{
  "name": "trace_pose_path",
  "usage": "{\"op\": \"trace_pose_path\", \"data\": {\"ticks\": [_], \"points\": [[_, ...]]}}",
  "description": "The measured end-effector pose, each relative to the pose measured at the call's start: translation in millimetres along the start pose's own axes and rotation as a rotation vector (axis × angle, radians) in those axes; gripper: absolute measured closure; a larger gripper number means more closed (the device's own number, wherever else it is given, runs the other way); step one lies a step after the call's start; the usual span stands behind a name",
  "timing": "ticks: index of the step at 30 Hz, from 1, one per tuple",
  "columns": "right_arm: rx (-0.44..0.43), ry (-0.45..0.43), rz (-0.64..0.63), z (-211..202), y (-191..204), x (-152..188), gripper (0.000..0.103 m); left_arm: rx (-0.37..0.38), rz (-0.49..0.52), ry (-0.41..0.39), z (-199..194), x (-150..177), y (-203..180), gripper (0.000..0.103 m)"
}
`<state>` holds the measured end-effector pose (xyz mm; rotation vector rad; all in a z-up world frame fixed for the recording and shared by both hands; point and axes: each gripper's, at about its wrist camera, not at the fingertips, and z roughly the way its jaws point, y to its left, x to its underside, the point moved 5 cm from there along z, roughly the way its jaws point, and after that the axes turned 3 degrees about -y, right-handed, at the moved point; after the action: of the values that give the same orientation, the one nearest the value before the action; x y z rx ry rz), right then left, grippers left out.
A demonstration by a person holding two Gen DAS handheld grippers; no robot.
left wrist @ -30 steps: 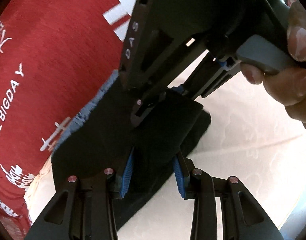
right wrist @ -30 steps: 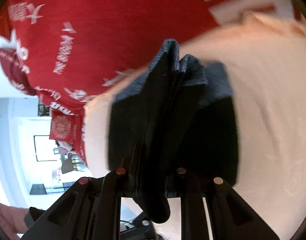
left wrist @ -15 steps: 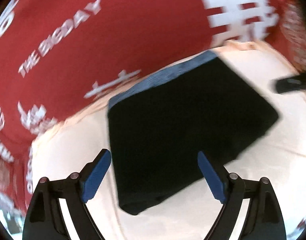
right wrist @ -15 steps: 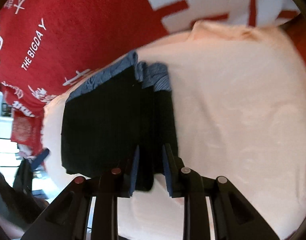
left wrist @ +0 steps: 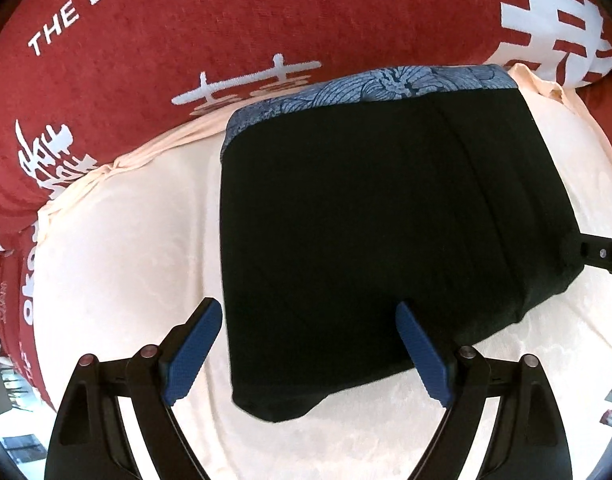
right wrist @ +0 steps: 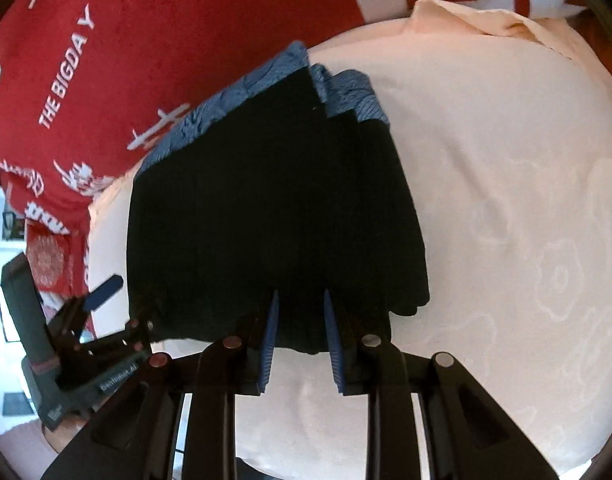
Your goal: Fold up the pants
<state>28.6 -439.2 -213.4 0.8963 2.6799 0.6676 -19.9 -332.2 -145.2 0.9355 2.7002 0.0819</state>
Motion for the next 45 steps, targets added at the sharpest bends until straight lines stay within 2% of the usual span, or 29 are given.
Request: {"op": "trace_pose_path", "data": {"ticks": [7, 8, 10, 11, 12, 17, 20, 22, 26, 34, 38, 39, 40, 45], "points": [[0.129, -0.019, 0.048, -8.7, 7.1, 4.2, 0.077, 0.003, 0.002, 0.032, -12.2, -0.7, 12.0, 0.014], [0.136, -0.015, 0.053, -9.8, 7.5, 5.3, 0.073, 0.004, 0.003, 0.034, -12.9, -0.2, 12.9, 0.014], [0.149, -0.009, 0.073, -12.9, 8.1, 9.2, 0.06, 0.011, 0.0, 0.033, -14.4, 1.4, 14.5, 0.014], [0.159, -0.009, 0.076, -14.0, 7.6, 11.4, 0.049, 0.015, -0.002, 0.034, -14.4, 1.7, 15.1, 0.014], [0.172, -0.013, 0.074, -16.7, 7.5, 14.4, 0.046, 0.023, -0.006, 0.04, -13.7, 2.8, 15.7, 0.014], [0.201, 0.002, 0.106, -22.2, 3.7, 33.9, 0.045, 0.041, -0.011, 0.055, -13.1, 9.3, 18.8, 0.014], [0.197, 0.006, 0.133, -25.5, 3.4, 46.5, 0.037, 0.054, -0.014, 0.052, -16.8, 13.1, 23.5, 0.014], [0.195, 0.0, 0.133, -27.9, 6.5, 52.0, 0.036, 0.056, -0.015, 0.055, -18.6, 15.3, 28.1, 0.014], [0.175, -0.022, 0.135, -31.0, 16.1, 58.2, 0.026, 0.049, -0.001, 0.058, -22.9, 20.9, 35.3, 0.014], [0.135, -0.049, 0.143, -34.8, 26.0, 72.1, 0.023, 0.047, 0.075, 0.095, -25.3, 31.7, 22.9, 0.014], [0.123, -0.048, 0.172, -29.8, 21.7, 81.1, 0.023, 0.054, 0.072, 0.087, -26.1, 28.9, 17.4, 0.013], [0.121, -0.048, 0.182, -30.1, 18.3, 83.6, 0.023, 0.067, 0.064, 0.086, -26.2, 27.2, 16.1, 0.005], [0.12, -0.047, 0.194, -27.9, 15.9, 84.1, 0.023, 0.074, 0.054, 0.084, -26.5, 25.7, 15.8, 0.0], [0.107, -0.05, 0.237, -29.3, 1.1, 88.1, 0.023, 0.075, 0.036, 0.093, -22.5, 20.5, 14.5, 0.0]]}}
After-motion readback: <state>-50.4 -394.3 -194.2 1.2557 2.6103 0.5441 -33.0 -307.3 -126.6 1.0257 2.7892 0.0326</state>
